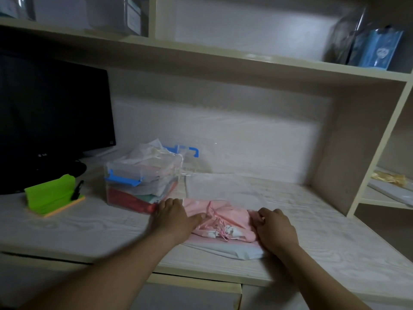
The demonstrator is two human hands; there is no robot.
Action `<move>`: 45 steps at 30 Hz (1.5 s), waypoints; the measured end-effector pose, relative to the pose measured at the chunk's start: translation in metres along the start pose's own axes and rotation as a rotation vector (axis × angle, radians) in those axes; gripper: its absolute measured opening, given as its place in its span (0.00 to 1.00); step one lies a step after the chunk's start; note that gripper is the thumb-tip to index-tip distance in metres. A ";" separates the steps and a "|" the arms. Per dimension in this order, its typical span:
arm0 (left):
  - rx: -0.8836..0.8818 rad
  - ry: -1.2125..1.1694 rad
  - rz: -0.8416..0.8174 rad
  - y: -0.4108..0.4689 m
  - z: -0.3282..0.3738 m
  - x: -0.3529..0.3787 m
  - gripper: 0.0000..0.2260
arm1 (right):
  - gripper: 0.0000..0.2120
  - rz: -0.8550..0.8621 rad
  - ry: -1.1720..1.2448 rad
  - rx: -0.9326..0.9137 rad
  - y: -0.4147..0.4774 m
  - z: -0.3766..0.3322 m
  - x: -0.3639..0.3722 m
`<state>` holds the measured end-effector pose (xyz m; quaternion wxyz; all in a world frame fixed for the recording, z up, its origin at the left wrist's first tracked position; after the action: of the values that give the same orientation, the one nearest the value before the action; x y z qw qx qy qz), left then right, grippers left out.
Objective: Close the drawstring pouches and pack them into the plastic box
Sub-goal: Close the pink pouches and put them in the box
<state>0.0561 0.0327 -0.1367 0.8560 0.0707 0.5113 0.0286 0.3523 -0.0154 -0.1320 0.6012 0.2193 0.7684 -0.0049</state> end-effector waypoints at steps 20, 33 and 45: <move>0.138 -0.608 0.174 -0.018 0.044 -0.030 0.12 | 0.10 0.214 0.427 0.048 -0.004 0.013 -0.020; 0.200 -0.818 0.386 -0.002 0.050 -0.144 0.25 | 0.18 -0.003 1.135 0.232 0.117 -0.042 -0.055; -0.218 -0.853 0.619 0.050 -0.071 -0.203 0.23 | 0.39 -0.320 0.330 -0.357 0.137 -0.350 -0.043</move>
<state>-0.1016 0.0643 0.0146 0.9416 0.1343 0.0674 0.3014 0.0842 0.1889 0.0398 0.4887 -0.0161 0.8694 0.0713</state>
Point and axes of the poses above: each hand's wrist, its own y-axis towards the middle knuckle, its own x-axis out of the palm, z = x × y, the point moved 8 cm from there along y, towards the middle knuckle, and after that the axes turned 2 degrees about -y, right-handed, at the moved point
